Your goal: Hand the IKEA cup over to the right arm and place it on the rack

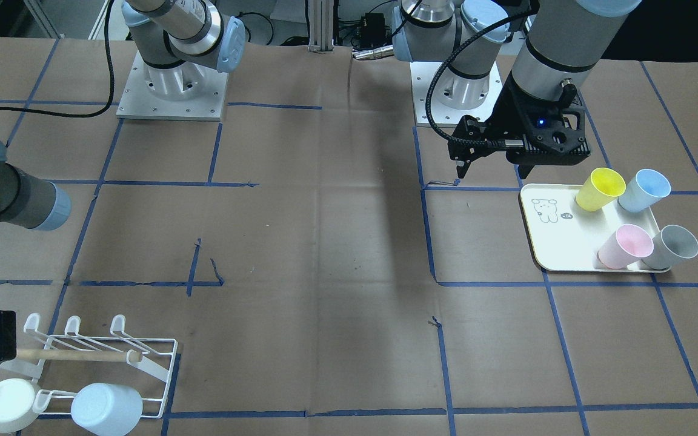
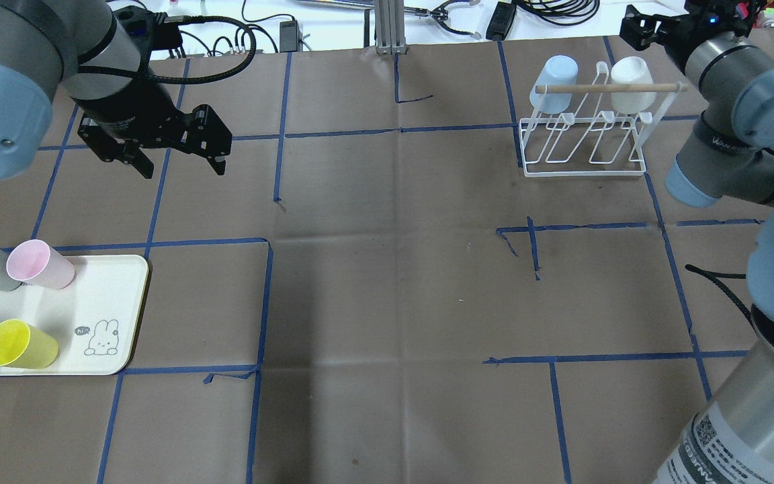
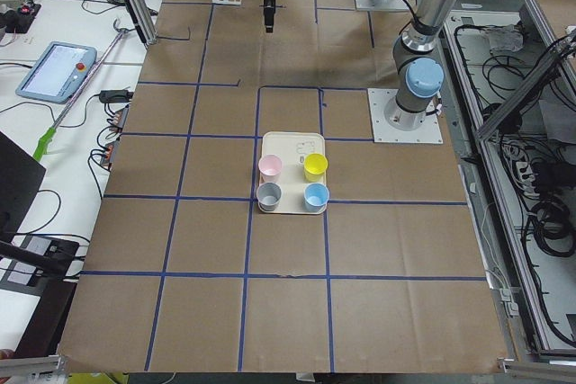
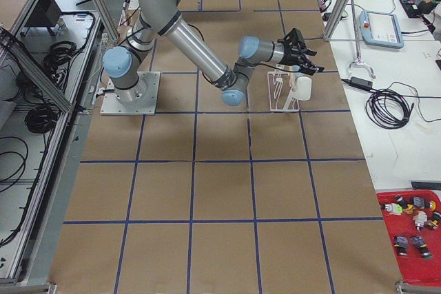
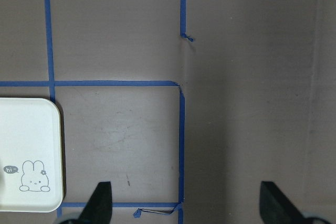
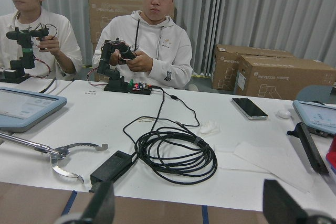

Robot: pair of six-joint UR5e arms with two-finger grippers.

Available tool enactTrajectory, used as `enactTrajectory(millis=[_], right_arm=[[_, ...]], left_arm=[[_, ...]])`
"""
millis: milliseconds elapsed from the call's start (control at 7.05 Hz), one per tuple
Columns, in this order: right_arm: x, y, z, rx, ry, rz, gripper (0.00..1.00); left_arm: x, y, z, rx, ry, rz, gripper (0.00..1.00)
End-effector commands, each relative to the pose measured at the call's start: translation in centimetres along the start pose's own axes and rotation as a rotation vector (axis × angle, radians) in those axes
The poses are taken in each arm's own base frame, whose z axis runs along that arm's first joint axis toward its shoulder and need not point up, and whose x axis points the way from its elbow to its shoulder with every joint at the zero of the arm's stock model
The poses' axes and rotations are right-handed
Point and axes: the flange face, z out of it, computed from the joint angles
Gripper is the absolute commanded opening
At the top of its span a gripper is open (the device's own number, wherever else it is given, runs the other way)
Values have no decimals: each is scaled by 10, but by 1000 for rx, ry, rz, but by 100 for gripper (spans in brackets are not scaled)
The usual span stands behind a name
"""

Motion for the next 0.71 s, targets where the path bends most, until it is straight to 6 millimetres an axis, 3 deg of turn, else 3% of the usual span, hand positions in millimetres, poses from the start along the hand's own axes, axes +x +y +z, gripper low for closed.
enactTrajectory(millis=[0,284,568], right_arm=[[-1,-39,-20,-153,-31,63,100],[-6,-75,-48,-314,-63,131,100],[-15,-95,-79,-521,-94,206,100]], left_arm=[[0,0,0,0,3,0,100],[0,-1,1,-2,1,3,100],[0,0,0,0,1,5,100]])
